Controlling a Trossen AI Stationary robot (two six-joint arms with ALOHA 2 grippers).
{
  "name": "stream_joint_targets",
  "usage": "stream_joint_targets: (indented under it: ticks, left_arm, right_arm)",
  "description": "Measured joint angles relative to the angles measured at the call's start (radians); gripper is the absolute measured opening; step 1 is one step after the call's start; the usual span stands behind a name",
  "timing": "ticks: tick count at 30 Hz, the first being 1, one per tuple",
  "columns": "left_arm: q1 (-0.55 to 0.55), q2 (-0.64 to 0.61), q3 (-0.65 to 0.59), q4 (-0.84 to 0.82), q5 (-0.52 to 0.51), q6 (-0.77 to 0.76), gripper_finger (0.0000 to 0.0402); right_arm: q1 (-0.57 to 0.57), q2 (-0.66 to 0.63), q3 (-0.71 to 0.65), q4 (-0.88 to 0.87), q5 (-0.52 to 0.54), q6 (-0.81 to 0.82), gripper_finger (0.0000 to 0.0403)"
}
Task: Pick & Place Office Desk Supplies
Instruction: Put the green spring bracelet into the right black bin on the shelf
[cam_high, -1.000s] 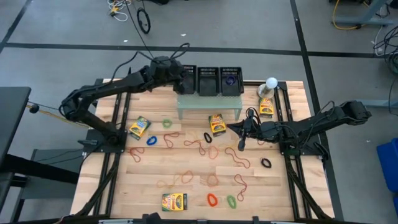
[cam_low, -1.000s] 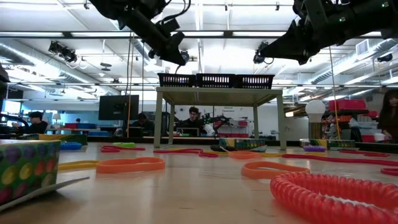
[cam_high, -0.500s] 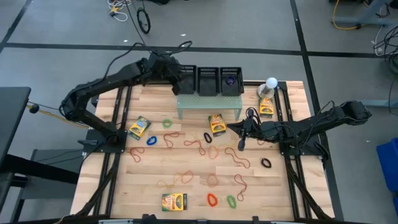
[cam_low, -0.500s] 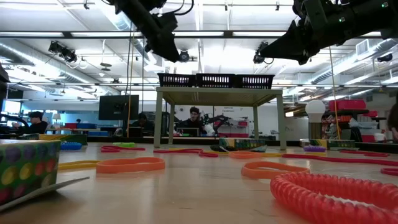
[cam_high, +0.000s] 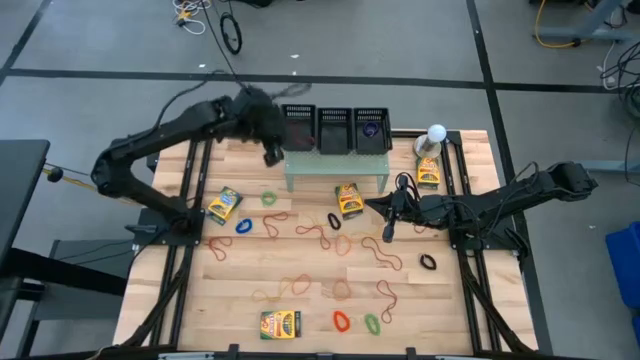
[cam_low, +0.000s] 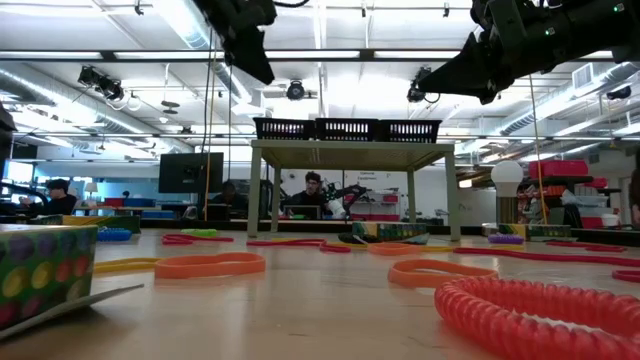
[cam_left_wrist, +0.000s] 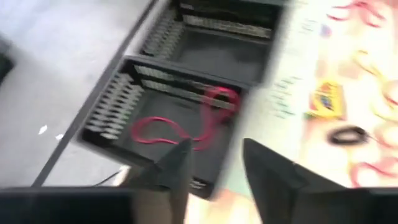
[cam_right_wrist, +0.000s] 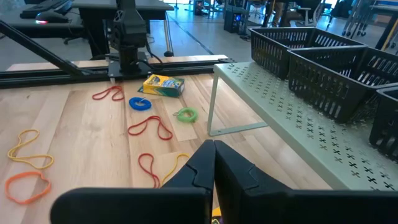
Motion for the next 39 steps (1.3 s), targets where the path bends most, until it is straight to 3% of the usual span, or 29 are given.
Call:
stream_joint_targets:
  ticks: [6, 14, 21, 30, 35, 39]
  left_arm:
    - [-0.164, -0.087, -0.226, 0.134, -0.024, -0.045, 0.0013]
    - [-0.379, -0.260, -0.600, 0.538, -0.027, -0.075, 0.0006]
    - [-0.473, -0.346, -0.855, 0.812, -0.036, -0.313, 0.0017]
    - [-0.605, -0.187, -1.160, 1.569, -0.259, -0.332, 0.0007]
    - [-0.641, -0.051, -1.168, 1.614, -0.329, -0.374, 0.0015]
    - [-0.662, -0.014, -1.133, 1.508, -0.450, -0.405, 0.0039]
  right_arm:
    - [0.000, 0.000, 0.000, 0.000, 0.000, 0.001, 0.0011]
    - [0.001, 0.000, 0.000, 0.000, -0.019, 0.002, 0.0011]
    - [0.001, 0.000, 0.000, -0.002, -0.031, 0.021, 0.0011]
    - [0.001, 0.044, 0.000, -0.004, -0.045, 0.122, 0.0011]
    - [0.001, 0.121, 0.000, 0.002, -0.045, 0.187, 0.0011]
    - [0.001, 0.168, 0.000, 0.049, -0.045, 0.192, 0.0011]
